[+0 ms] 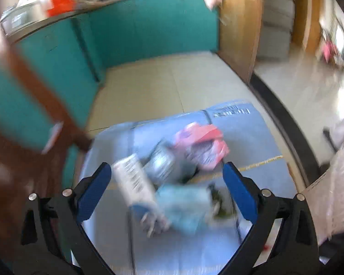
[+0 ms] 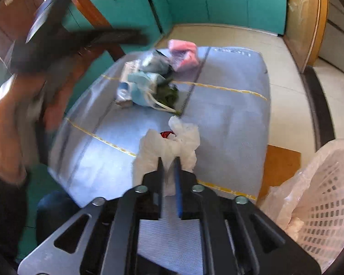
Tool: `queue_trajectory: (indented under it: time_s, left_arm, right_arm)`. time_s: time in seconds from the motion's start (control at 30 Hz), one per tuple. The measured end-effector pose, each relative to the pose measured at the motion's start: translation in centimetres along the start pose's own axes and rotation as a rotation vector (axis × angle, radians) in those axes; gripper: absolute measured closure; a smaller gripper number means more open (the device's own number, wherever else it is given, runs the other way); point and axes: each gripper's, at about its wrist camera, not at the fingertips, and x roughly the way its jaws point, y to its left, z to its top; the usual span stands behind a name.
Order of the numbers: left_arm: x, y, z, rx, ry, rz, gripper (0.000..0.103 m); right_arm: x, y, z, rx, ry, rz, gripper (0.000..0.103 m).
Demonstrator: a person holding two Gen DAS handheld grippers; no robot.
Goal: Collect trash
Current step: 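Move both open tools back over the table toward the remaining trash, then grasp the white plastic bag with right tool while left tool grasps the pink paper bag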
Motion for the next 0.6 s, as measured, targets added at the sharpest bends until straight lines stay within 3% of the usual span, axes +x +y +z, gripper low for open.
queue_trajectory:
  time_s: [0.07,0.13,0.3,0.37,0.6]
  left_arm:
    - [3.3,-1.8,2.3,0.057,0.069,0.031,0.005]
    - [5.5,-2.6,3.4,0.077,0.107,0.036,0.005]
    - [9.3,-4.0,3.6,0.084,0.208,-0.004,0.007]
    - [10.0,-4.4,3.4,0.094,0.218,-0.006,0.04]
    - [8.3,-3.5,2.1,0.079,0.164,-0.081,0.05]
  right_arm:
    - [0.3,-0.1,-0.1,0.009,-0.007,-0.038,0.056]
    - [0.3,-0.4,-0.1,0.03,-0.026,-0.053,0.038]
    - [1.5,-0.8,0.5,0.032,-0.039,-0.097,0.035]
    - [2.0,-0.7,0.7,0.026,-0.041,-0.099,0.035]
    - [3.4,0.4,0.9,-0.003,-0.041,-0.086,0.035]
